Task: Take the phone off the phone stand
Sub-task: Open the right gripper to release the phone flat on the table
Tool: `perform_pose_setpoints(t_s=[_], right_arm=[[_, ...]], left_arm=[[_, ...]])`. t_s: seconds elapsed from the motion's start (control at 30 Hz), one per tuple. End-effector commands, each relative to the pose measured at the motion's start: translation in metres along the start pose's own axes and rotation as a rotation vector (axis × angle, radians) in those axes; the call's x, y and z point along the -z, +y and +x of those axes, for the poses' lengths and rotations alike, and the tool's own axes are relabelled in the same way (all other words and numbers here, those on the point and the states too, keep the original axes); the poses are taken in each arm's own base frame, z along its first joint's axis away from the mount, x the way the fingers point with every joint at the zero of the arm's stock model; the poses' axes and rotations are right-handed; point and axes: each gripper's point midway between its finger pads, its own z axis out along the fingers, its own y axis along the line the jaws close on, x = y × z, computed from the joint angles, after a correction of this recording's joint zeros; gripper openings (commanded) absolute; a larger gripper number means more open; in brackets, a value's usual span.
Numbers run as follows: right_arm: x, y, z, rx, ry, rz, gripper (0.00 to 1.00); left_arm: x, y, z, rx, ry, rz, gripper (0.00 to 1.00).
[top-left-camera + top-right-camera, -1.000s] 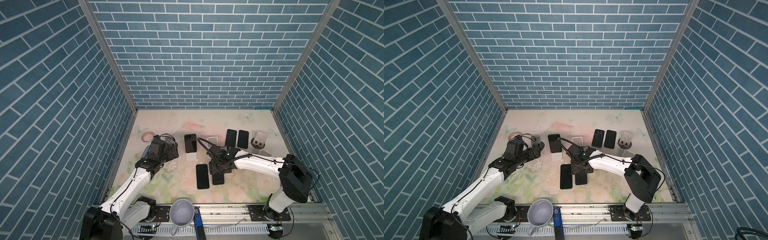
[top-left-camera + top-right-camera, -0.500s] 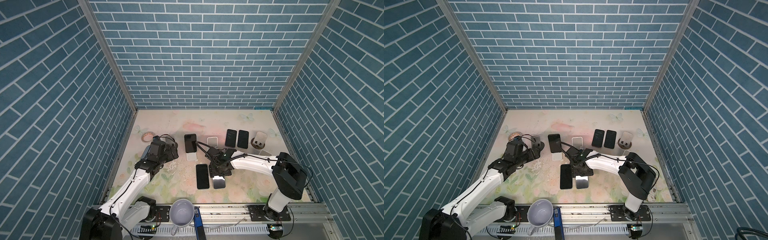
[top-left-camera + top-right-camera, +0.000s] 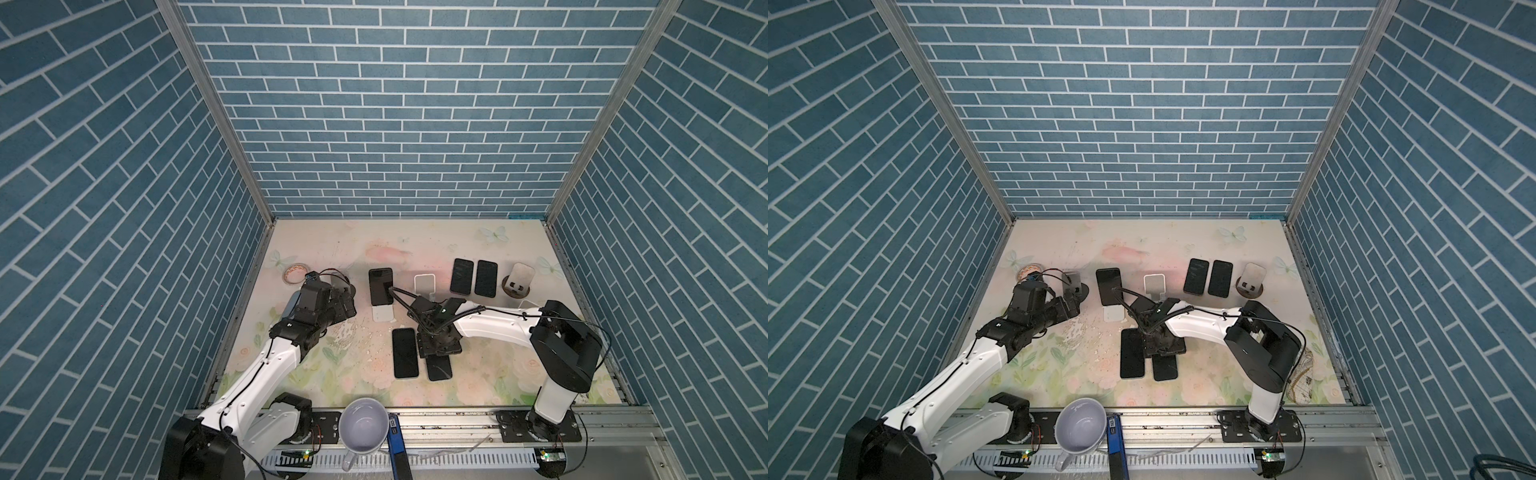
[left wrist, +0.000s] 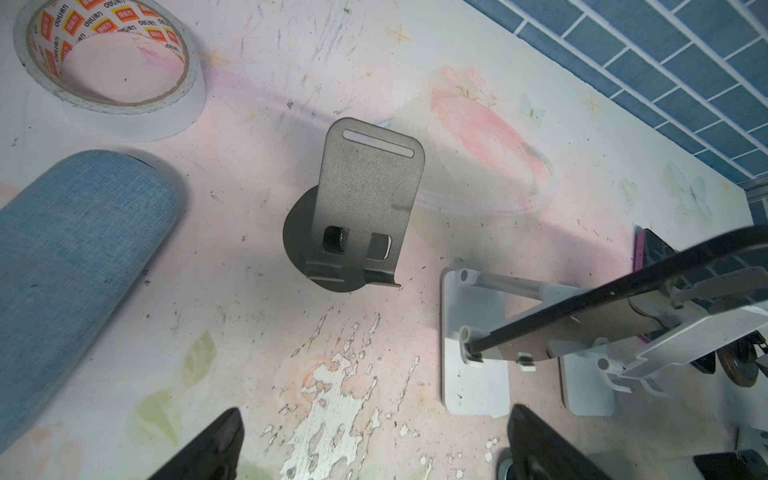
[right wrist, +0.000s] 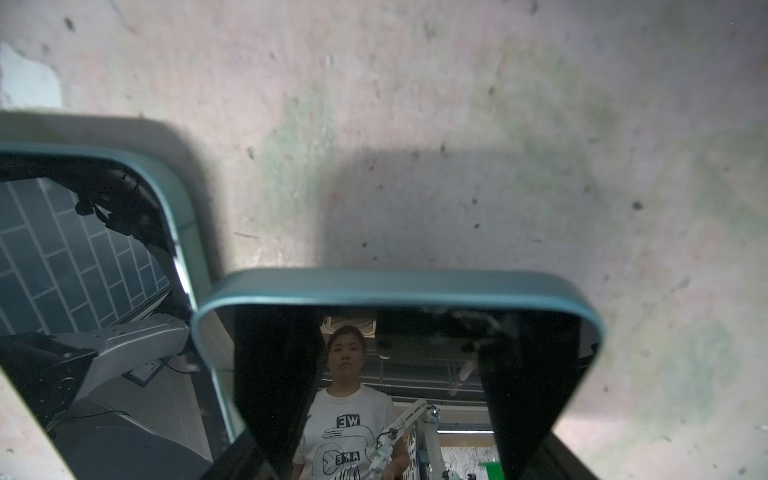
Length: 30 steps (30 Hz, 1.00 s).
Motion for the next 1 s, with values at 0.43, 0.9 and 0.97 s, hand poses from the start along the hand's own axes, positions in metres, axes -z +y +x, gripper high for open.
perform_pose_setpoints(t_s=[0.43,0.9,0.97], right_arm=[[-0.010,0.004,-0.004,-0.026,0.034,0.050,0.64],[-0.017,0.001,-0.007,-0.024,0.035,0.090,0.71],[-0.017,0.000,-0.007,-0.024,0.034,0.094,0.72]], left_arm=[[-0.005,0.014,0.010,-0.001,0.016,-0.037,1.00],[-0.005,0.017,0.012,0.005,0.017,-0.043,1.00],[-0.005,0.017,0.012,0.005,0.017,-0.043,1.00]])
